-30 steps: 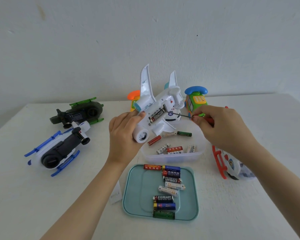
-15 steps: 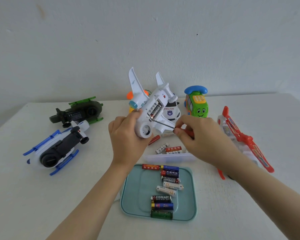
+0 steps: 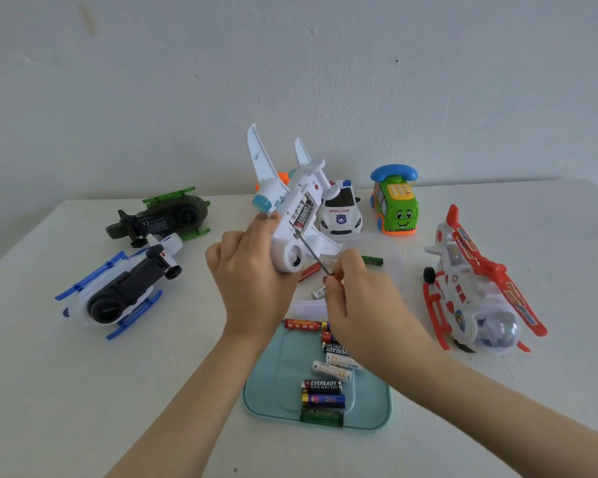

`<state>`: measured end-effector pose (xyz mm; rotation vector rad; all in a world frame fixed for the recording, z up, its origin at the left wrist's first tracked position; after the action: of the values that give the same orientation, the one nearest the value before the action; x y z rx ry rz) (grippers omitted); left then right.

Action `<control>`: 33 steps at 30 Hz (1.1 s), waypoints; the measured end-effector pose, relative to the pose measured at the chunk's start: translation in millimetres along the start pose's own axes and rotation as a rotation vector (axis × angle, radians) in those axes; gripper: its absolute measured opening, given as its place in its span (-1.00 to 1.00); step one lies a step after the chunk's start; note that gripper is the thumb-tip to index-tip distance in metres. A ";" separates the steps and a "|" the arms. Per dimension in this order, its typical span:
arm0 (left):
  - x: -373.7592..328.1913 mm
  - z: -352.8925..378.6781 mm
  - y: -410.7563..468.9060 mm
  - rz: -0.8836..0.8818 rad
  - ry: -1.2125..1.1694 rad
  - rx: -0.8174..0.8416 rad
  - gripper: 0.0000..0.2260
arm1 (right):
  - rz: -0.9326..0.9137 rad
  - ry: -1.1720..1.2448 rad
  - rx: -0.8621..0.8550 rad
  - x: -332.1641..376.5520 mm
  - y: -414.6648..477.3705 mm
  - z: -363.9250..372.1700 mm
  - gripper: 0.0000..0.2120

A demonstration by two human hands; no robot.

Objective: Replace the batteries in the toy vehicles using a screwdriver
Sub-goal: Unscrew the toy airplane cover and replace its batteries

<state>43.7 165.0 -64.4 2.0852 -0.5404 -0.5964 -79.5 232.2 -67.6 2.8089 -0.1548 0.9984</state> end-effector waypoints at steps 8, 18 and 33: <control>-7.7 -25.4 11.7 0.095 0.073 -0.060 -0.66 | -0.059 0.099 0.024 5.3 -2.3 -15.1 -0.89; -14.0 -33.6 30.0 0.244 0.147 -0.139 -0.59 | -0.086 0.172 -0.093 14.0 2.1 -23.4 -0.89; 5.0 3.4 12.4 0.398 0.107 -0.103 -0.68 | -0.032 0.231 -0.015 -15.0 14.8 -15.0 -0.91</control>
<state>43.8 153.5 -56.8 1.8317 -0.8182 -0.2741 -102.6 221.0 -63.9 2.6478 -0.0883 1.2966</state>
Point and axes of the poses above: each hand's wrist, its own y-axis towards the middle knuckle, its own z-axis out of the palm, x = y × z, the point moved 6 cm from there along y, towards the middle knuckle, and after that the axes turned 5 degrees about z, right-handed, at the moved point
